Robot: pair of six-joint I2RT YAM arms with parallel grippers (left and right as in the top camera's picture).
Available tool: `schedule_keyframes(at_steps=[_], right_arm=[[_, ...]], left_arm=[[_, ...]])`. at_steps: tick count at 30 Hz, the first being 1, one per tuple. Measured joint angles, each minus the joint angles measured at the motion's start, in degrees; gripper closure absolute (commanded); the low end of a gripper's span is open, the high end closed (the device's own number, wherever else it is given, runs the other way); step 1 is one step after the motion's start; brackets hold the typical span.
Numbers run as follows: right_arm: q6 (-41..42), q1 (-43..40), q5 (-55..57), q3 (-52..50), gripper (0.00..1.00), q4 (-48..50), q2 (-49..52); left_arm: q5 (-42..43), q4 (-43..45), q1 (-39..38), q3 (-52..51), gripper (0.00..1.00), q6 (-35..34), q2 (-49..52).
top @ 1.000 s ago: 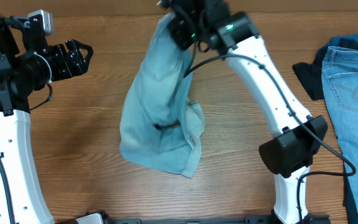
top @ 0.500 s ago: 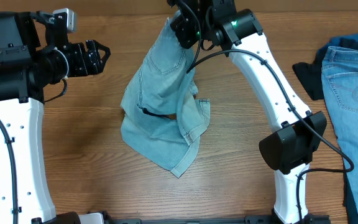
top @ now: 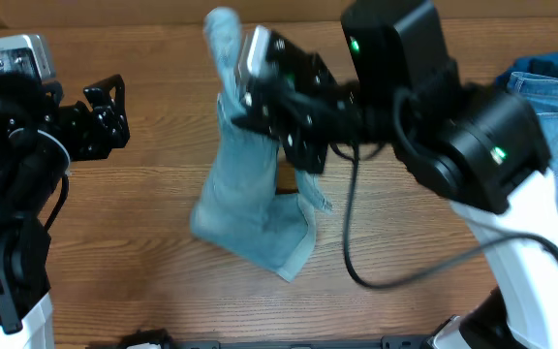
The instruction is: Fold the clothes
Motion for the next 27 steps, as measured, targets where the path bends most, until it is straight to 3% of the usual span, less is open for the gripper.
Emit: schedule_keyframes(at_steps=[4, 8, 12, 17, 27], right_arm=[[-5.16, 0.83, -0.42, 0.24, 0.96, -9.94, -0.79], [-9.92, 0.85, -0.42, 0.22, 0.96, -14.99, -0.20], [-12.04, 1.05, -0.50, 0.22, 0.96, -15.67, -0.20], [-12.87, 1.09, 0.11, 0.22, 0.96, -16.41, -0.26], [-13.22, 1.09, -1.86, 0.20, 0.96, -16.39, -5.86]], left_arm=[[4.63, -1.44, 0.00, 0.00, 0.02, 3.13, 0.57], [19.69, -1.46, 0.00, 0.00, 0.00, 11.17, 3.19], [36.63, -5.75, 0.00, 0.04, 0.00, 24.94, 9.25], [49.62, -12.28, 0.00, -0.04, 0.00, 42.01, 19.91], [54.53, -17.92, -3.89, -0.04, 0.00, 58.38, 23.04]])
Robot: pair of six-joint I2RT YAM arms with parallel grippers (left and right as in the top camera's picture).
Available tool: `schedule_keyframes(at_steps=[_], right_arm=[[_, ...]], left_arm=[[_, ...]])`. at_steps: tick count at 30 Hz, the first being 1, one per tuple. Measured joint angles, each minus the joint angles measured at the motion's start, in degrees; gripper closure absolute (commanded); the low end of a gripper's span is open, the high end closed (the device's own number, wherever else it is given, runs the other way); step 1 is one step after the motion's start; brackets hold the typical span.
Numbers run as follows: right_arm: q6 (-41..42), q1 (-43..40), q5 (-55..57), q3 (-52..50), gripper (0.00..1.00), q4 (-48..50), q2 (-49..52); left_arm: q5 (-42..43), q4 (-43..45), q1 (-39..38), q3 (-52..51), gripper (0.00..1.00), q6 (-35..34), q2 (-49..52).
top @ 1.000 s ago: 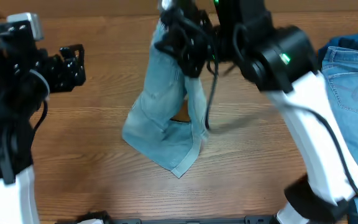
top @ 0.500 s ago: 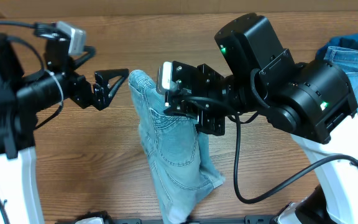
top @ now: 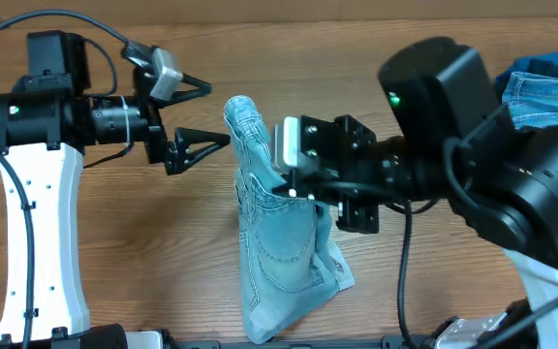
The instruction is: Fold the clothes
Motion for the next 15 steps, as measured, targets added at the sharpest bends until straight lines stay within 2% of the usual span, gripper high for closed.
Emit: schedule_keyframes(at_steps=[8, 15], right_arm=[[-1.40, 0.00, -3.17, 0.00, 0.96, 3.50, -4.02], [-1.46, 0.00, -7.21, 0.00, 0.96, 6.03, -9.99]], left_arm=[[-4.11, -2.49, -7.04, 0.00, 0.00, 6.23, 0.11], [-5.09, -5.90, -7.89, 0.02, 0.00, 10.01, 4.83]])
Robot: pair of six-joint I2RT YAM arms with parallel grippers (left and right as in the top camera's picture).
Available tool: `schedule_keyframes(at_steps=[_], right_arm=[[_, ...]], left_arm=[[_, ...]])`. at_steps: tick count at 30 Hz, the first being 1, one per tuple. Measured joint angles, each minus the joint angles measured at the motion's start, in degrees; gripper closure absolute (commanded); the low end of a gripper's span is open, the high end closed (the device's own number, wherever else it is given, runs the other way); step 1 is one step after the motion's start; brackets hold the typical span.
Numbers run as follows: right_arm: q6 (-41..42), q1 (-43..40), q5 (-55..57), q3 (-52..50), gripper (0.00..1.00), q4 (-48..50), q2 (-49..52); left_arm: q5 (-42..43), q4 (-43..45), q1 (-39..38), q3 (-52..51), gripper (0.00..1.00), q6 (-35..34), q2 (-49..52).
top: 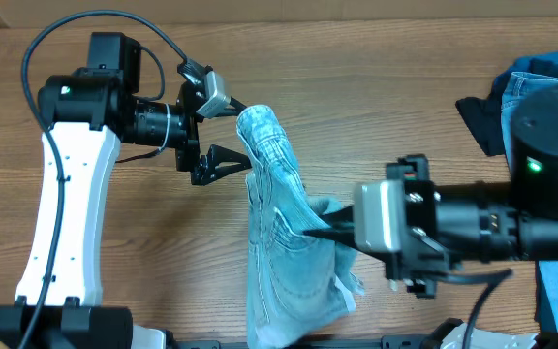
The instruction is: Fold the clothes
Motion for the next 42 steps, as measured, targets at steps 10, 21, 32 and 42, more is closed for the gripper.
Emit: schedule_keyframes(at_steps=[10, 21, 32, 42], right_arm=[[0.02, 0.00, -3.98, 0.00, 0.96, 1.44, -1.90], [0.02, 0.00, -2.27, 0.00, 0.96, 1.49, -1.90], [0.02, 0.00, 7.58, 0.02, 0.96, 1.92, -1.42], [1.16, 0.02, 16.37, 0.07, 0.96, 8.28, 12.22]], left_arm=[[1.57, -15.72, -2.49, 0.00, 0.00, 16.57, 4.37], [-0.28, -16.37, -10.23, 0.00, 0.00, 21.22, 4.37], [-3.85, -16.44, -10.86, 0.00, 0.01, 16.41, -1.22], [-8.09, -16.28, -11.56, 0.00, 0.06, 11.69, -1.86]])
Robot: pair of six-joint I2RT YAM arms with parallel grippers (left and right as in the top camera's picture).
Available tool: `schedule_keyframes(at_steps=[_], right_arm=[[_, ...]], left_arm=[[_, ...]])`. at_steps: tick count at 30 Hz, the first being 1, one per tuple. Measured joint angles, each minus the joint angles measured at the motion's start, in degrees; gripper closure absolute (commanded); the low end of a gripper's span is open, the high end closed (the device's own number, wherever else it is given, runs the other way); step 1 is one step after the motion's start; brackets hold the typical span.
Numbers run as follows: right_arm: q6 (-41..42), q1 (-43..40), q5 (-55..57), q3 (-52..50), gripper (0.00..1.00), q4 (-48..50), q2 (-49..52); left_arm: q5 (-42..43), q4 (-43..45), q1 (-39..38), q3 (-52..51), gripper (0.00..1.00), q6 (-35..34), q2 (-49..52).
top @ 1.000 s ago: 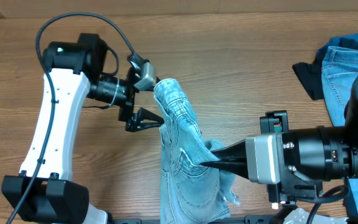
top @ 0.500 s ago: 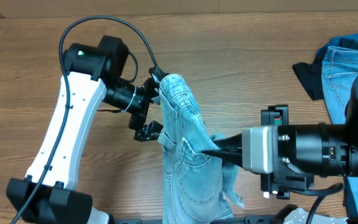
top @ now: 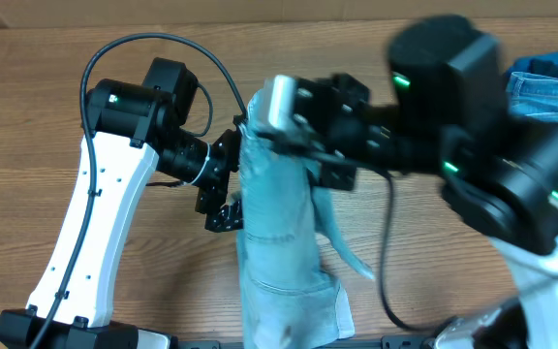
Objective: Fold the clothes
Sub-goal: 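Lower the jeans onto the table center and release with the right gripper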
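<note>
A pair of light blue jeans (top: pixel 279 242) hangs lengthwise over the middle of the table, its lower end bunched near the front edge. My right gripper (top: pixel 281 134) is at the garment's top end, shut on the denim and holding it up. My left gripper (top: pixel 229 182) is against the garment's left edge, about a third of the way down. Its two black fingers (top: pixel 225 217) stand apart on either side of that edge, and their tips are partly hidden by the cloth.
A pile of blue and dark clothes (top: pixel 550 82) lies at the table's far right. The right arm's black cable (top: pixel 387 242) loops down beside the jeans. Bare wooden tabletop (top: pixel 46 126) shows at the left and along the back.
My right gripper was low at the jeans' right middle and is now at their top end. My left gripper was at the top left corner and is now lower on the left edge. The jeans hang straighter.
First my right gripper held the jeans up over the centre while my left arm stayed at the far left. Then my left gripper, open, stood at the jeans' upper left edge. Later the right gripper was low on the right side. Now it holds the top.
</note>
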Motion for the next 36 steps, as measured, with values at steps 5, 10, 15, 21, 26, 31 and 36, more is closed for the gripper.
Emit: schedule_keyframes(at_steps=[5, 10, 15, 21, 26, 31, 36], right_arm=[[1.38, 0.09, 1.44, 0.00, 0.96, 4.04, 5.53], [3.08, 0.33, 2.84, 0.11, 0.96, 10.21, 10.14], [5.46, -0.81, 5.22, 0.11, 0.96, 12.31, 14.03], [6.62, -1.20, 6.27, 0.09, 0.72, 15.82, 20.26], [11.85, -3.56, 6.67, 0.11, 0.00, 27.04, 29.90], [22.75, -9.97, 7.13, 0.04, 0.00, 37.66, 39.36], [32.46, -18.40, 7.82, -0.04, 0.00, 26.84, 37.20]], left_arm=[[-2.49, 0.04, 2.32, -0.04, 0.16, -2.45, 0.02], [-3.41, 1.44, 10.67, -0.28, 0.18, -3.39, 0.02], [-2.32, 8.55, 21.24, -0.33, 0.15, -8.50, 0.02], [-2.10, 14.36, 29.53, -0.31, 0.13, -18.29, 0.00], [-4.35, 19.04, 29.79, -0.31, 0.11, -25.92, 0.00], [-5.55, 20.31, 29.79, -0.31, 0.09, -30.27, 0.00], [-5.64, 20.41, 29.75, -0.31, 0.10, -31.52, 0.00]])
